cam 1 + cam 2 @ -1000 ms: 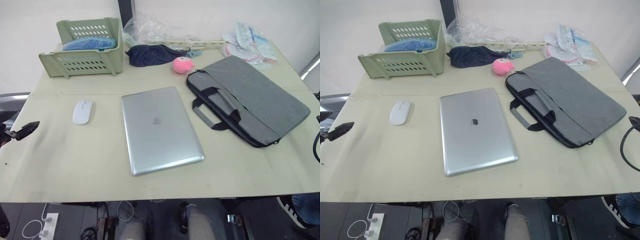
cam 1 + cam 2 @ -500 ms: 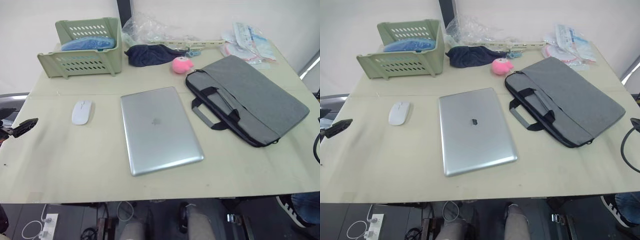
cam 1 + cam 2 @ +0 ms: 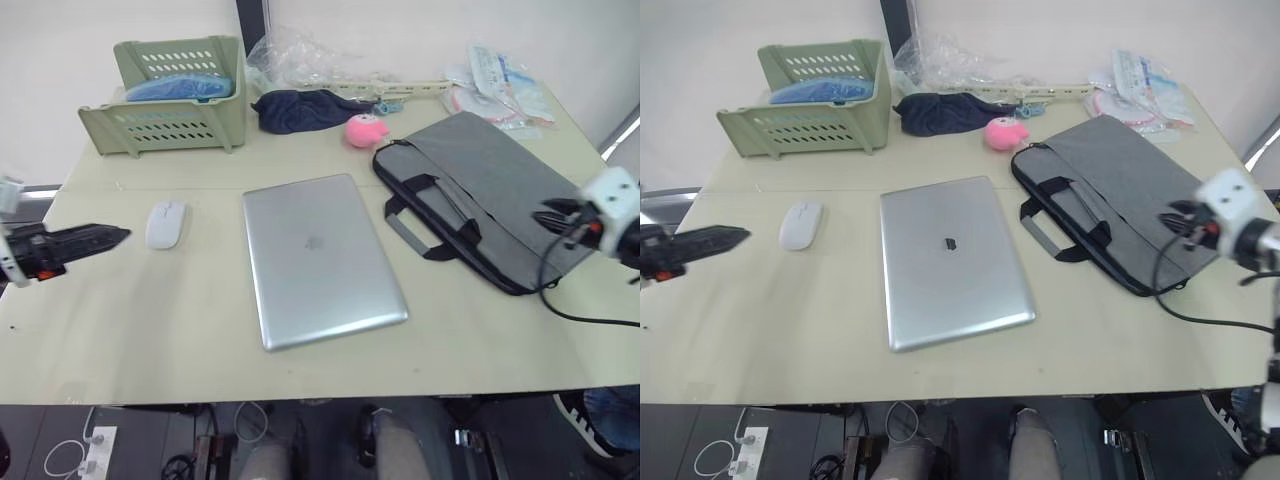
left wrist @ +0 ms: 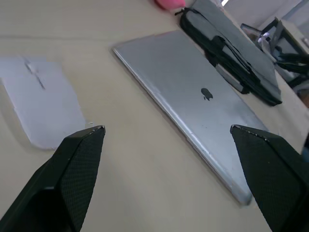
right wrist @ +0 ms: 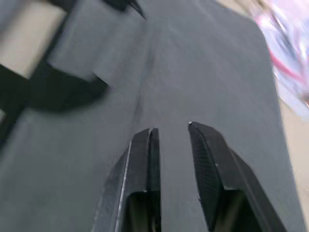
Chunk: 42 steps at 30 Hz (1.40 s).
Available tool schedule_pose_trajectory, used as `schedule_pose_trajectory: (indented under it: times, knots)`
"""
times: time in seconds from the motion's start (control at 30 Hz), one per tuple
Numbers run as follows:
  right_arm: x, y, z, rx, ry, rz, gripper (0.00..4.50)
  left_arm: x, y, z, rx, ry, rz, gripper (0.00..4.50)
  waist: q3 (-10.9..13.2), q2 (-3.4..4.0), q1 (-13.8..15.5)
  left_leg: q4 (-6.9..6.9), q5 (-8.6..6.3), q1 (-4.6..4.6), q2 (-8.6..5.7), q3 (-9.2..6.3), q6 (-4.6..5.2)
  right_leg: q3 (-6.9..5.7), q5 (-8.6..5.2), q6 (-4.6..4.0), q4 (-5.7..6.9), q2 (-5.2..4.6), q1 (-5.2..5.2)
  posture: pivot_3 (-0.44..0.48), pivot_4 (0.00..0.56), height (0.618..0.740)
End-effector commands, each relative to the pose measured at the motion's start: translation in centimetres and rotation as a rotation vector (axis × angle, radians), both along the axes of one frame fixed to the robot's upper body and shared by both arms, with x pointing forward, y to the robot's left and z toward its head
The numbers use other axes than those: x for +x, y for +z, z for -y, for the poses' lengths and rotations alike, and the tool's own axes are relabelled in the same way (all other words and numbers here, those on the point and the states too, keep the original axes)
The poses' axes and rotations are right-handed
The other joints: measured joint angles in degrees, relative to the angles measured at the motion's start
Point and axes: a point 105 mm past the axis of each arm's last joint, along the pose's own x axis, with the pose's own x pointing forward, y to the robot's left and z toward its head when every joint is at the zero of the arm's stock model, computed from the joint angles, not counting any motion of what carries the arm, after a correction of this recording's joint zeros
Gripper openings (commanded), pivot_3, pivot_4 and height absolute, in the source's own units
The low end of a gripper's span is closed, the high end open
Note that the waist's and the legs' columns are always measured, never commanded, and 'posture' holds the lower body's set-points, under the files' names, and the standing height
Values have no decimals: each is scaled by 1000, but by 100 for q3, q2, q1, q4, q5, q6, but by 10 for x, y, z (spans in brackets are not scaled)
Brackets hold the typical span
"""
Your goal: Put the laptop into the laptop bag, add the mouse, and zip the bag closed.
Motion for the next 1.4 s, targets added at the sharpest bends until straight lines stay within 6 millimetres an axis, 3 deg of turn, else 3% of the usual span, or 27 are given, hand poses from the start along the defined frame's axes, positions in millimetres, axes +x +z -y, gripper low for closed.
schedule_pose_trajectory:
  times: [0.03, 0.1, 0.27, 0.67, 0.83, 1.1, 1.4]
  knots:
    - [19, -3, -103, -44, 223, -7, 45, 18, -32, 56, -109, -88, -309, 4500, -1, -2, 14, 9, 0, 1, -3, 2, 0, 10, 0, 0, 5, 0, 1, 0, 150, 740]
    - [21, -10, -127, -31, 249, -36, 45, 22, -36, 71, -147, -118, -351, 4500, -1, -2, 20, 20, 0, 16, -4, -1, -1, 14, 0, 0, 21, 1, -12, 0, 150, 740]
    - [26, -27, -160, -41, 287, -89, 45, 34, -49, 93, -162, -131, -429, 4500, -2, -5, 39, 23, -1, 2, -13, -11, -2, 17, 1, -1, 40, 1, -42, 0, 150, 740]
    - [47, -57, -180, -115, 291, -157, 45, 53, -73, 120, -187, -120, -508, 4500, -5, -9, -43, 24, -1, 7, -19, -11, -2, 25, 1, -1, 36, 0, -37, 0, 150, 740]
    - [51, -63, -200, -102, 345, -165, 45, 55, -81, 134, -186, -150, -522, 4500, -10, -14, -62, 24, -1, 29, -17, -3, -2, 43, 1, -1, 45, 1, -25, 0, 150, 740]
    - [37, -60, -244, -20, 484, -160, 45, 57, -83, 158, -250, -209, -544, 4500, -17, -19, -35, 38, -1, 36, -20, -14, -2, 59, 1, -1, 46, 1, -10, 0, 150, 740]
    - [27, -64, -251, 28, 470, -181, 45, 50, -75, 172, -326, -256, -545, 4500, -17, -19, -52, 38, -2, 34, -20, -15, -4, 60, 1, -1, 46, 2, -16, 0, 150, 740]
